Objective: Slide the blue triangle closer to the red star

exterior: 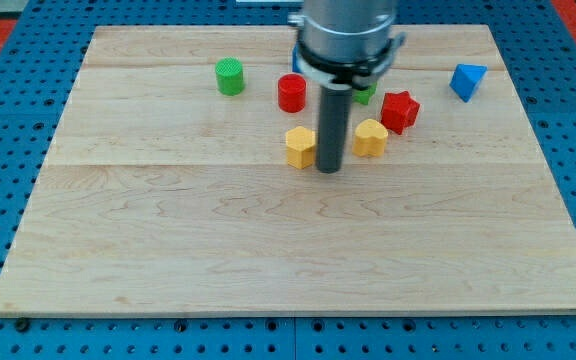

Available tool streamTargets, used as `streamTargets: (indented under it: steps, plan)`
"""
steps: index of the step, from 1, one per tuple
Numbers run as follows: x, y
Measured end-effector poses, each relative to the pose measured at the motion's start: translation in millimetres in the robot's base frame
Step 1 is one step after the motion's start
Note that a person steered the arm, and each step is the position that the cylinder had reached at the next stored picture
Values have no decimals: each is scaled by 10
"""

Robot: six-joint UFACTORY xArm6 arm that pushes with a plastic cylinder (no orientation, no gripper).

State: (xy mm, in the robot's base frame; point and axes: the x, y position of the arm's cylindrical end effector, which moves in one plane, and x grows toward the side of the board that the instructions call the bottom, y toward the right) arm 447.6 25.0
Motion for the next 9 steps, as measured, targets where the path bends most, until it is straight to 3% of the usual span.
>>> streamTargets:
  steps: [1,3,4,6,7,9]
  plan:
    - [-107,-202]
    - [-17,560]
    - [-440,1569]
    - [-1513,2991]
    - [-1761,3089]
    - [-1453,2005]
